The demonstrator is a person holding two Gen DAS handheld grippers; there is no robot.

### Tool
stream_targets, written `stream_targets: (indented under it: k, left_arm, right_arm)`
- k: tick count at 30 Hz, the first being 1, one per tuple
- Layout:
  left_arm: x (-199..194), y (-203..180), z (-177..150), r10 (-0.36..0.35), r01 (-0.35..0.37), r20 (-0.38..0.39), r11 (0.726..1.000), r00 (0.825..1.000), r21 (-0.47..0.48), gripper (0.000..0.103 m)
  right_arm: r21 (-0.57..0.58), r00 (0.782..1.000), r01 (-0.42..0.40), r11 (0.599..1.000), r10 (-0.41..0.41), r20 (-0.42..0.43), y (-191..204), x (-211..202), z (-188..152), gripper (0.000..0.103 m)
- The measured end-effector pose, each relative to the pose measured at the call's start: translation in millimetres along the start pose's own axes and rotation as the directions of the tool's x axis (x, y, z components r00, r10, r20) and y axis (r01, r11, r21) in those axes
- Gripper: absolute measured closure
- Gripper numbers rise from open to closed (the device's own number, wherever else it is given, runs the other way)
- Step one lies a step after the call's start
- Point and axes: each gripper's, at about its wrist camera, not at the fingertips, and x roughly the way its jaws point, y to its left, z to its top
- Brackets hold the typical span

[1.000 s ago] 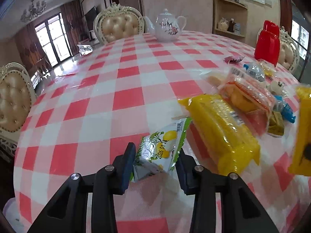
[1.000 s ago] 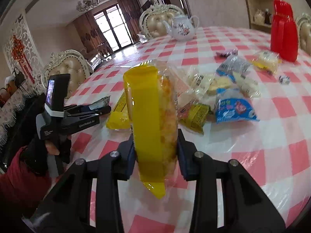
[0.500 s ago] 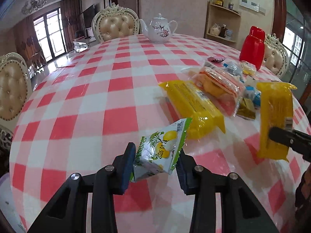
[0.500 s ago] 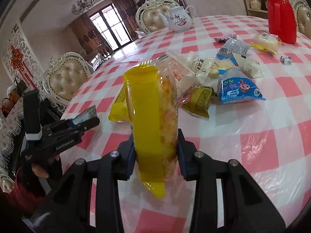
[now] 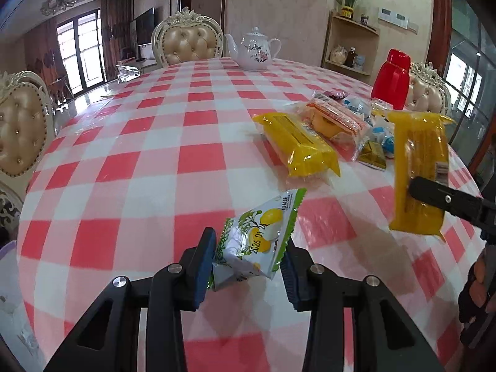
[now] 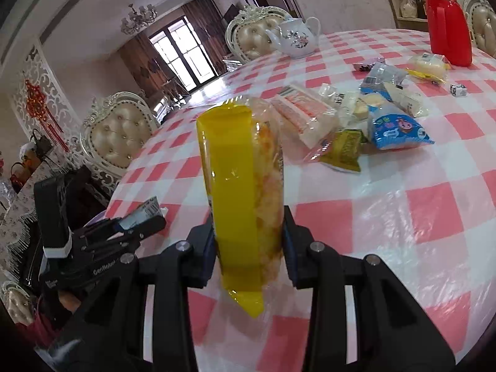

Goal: Organize snacks
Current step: 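Carry the biscuit packet and yellow bread packet over the white box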

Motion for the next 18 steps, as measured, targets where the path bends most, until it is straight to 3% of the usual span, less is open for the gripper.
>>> stream_targets:
  k: [18]
  left_arm:
    - [-79.2,60.8,-43.8,0.058,-0.057,0.113,0.998,0.992,-0.013,0.062]
  right_arm:
    - [-0.025,0.994,-0.095,0.995,0.097,0.055,72.1,-10.5,-36.8,0.062]
